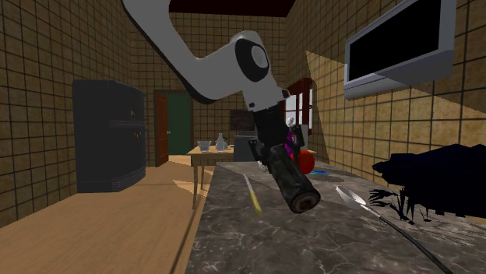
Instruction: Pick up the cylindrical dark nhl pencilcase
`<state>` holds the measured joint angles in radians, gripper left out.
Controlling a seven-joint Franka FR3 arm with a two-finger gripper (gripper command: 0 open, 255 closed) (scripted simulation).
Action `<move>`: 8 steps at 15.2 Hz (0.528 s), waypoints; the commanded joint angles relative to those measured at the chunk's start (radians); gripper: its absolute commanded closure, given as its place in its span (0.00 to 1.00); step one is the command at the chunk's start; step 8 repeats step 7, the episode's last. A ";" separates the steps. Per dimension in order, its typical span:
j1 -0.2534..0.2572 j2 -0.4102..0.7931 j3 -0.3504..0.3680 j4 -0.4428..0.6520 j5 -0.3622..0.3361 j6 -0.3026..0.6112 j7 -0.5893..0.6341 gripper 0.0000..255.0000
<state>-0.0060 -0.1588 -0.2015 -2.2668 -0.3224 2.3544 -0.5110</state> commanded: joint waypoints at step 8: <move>0.005 -0.031 0.004 0.052 0.014 -0.080 -0.020 1.00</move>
